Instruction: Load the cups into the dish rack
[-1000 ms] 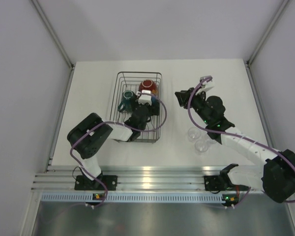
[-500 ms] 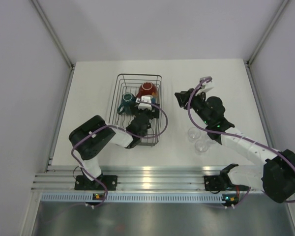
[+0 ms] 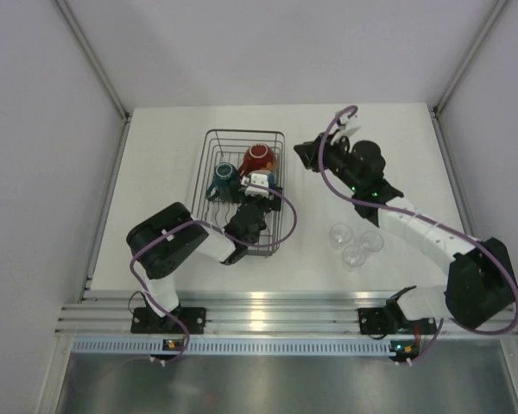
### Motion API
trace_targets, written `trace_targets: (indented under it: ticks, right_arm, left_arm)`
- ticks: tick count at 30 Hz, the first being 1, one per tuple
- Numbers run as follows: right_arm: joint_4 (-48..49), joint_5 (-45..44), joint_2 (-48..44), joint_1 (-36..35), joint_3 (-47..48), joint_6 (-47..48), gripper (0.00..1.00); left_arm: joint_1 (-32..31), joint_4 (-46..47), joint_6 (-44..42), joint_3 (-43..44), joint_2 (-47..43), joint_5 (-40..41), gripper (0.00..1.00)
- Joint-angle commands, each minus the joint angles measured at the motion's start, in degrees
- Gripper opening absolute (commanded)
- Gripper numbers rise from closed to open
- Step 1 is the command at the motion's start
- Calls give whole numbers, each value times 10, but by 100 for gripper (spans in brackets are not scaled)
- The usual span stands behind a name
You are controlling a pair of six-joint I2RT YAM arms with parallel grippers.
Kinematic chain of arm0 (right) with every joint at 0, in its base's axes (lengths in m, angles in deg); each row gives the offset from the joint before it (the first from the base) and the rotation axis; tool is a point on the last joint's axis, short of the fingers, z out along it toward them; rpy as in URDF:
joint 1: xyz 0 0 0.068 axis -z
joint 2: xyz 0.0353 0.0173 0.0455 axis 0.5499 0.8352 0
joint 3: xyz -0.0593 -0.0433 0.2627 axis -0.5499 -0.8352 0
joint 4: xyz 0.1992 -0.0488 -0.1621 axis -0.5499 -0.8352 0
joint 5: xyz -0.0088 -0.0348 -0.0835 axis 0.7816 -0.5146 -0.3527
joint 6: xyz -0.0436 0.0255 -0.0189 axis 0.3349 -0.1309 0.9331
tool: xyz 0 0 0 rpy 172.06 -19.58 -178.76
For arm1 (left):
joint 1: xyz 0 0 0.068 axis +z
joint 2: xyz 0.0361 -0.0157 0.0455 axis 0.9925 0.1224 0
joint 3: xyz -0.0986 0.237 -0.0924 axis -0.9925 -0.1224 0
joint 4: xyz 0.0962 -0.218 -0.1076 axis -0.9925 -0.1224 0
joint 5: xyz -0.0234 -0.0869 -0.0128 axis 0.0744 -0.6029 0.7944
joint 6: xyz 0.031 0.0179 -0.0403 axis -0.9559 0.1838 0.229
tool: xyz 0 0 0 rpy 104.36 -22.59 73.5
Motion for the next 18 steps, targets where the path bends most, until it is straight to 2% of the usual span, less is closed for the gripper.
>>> trace_targets:
  ticks: [1,5,7,10,18]
  right_arm:
    - [-60,88,62,13,130,12,35]
    - [-172,161,194,29,273,9,7]
    - [-222,195,238,32,350,10,4]
    - [-280,266,302,33,400,14,2]
    - [-363,357,340,33,440,47,0]
  left_arm:
    - [-3,81,-17,-4,-32,0,99]
    - [-2,82,-21,-2,-27,-5,99]
    - [-2,83,-21,-2,-23,-3,99]
    - [-2,85,-23,1,-20,-5,99]
    - [4,86,-23,8,-6,-10,99]
